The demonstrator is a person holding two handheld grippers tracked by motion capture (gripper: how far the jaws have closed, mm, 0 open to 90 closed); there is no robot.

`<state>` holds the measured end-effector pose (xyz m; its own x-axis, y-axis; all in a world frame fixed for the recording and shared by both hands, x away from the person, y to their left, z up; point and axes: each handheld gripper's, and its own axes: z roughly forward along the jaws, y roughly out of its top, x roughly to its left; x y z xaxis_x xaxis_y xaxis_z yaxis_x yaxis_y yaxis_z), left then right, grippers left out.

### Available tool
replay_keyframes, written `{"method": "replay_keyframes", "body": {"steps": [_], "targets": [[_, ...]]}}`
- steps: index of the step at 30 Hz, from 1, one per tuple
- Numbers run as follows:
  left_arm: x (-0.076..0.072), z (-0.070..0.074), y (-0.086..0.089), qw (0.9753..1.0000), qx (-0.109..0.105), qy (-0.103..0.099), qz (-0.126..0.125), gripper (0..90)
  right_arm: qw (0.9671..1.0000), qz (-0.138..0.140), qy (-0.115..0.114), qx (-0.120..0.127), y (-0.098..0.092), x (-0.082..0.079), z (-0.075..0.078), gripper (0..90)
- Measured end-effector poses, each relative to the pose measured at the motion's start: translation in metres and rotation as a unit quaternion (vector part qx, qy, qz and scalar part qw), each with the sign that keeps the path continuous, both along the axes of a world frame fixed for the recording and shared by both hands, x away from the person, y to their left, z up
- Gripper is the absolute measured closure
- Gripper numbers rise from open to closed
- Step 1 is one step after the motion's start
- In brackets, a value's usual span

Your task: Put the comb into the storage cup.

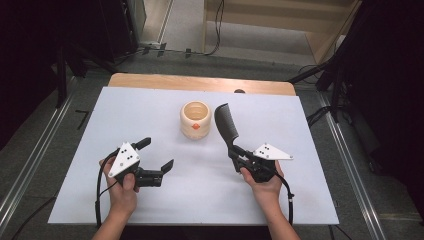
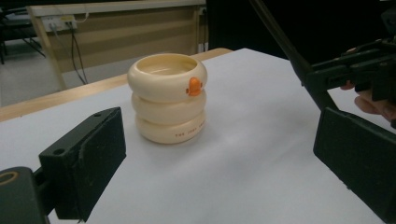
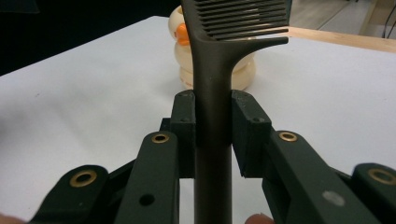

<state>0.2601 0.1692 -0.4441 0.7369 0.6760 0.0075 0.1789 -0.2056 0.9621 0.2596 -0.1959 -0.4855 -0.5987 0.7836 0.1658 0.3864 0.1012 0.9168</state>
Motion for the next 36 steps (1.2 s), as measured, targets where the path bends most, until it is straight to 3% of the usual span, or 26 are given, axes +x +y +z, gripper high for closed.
{"method": "replay_keyframes", "body": {"steps": [13,23,30,36], "targets": [[0.015,0.004,-0.029,0.9986,-0.033,0.024,-0.033,2.4,0.9998,0.017,-0.012,-0.002,0.015,-0.006,-0.003,70.8],[0.02,0.005,-0.051,0.9978,-0.033,0.031,-0.049,2.4,0.9991,0.039,-0.014,-0.006,0.027,-0.011,-0.004,70.8],[0.023,0.006,-0.056,0.9954,-0.051,0.044,-0.068,2.5,0.9987,0.047,-0.016,-0.012,0.034,-0.013,-0.007,70.8],[0.026,0.007,-0.064,0.9943,-0.064,0.064,-0.055,16.5,0.9982,0.054,-0.02,-0.016,0.041,-0.016,-0.007,70.8]]}}
